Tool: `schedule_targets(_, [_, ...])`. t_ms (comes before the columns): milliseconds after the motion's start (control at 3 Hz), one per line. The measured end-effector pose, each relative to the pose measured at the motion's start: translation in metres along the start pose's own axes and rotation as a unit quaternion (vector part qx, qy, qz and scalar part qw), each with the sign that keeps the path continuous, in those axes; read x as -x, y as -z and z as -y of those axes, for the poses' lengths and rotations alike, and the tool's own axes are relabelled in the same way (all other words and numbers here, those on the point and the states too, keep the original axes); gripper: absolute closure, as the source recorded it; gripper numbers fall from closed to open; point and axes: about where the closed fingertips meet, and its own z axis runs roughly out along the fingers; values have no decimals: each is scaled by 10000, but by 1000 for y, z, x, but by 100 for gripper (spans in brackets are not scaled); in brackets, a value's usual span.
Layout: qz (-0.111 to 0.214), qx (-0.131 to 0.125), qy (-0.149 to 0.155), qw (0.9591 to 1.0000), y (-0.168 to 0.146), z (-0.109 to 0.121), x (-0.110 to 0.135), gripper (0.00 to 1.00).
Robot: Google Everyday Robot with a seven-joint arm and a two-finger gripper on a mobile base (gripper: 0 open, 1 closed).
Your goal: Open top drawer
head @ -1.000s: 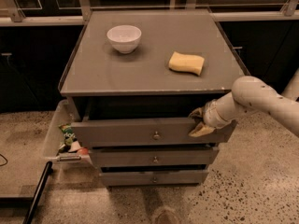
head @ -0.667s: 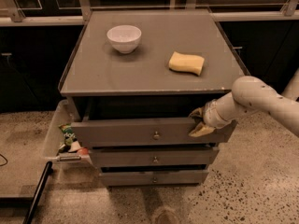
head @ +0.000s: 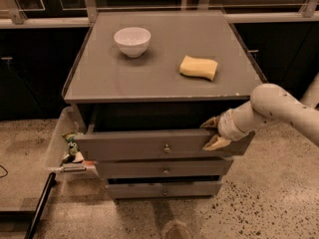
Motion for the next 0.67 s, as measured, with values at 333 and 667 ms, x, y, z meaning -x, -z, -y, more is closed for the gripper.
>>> schedule_targets(333, [121,24,3,9999,17,-29,2,39])
schedule_targets(667, [150,39,-23,9999,24,-43,-1,62])
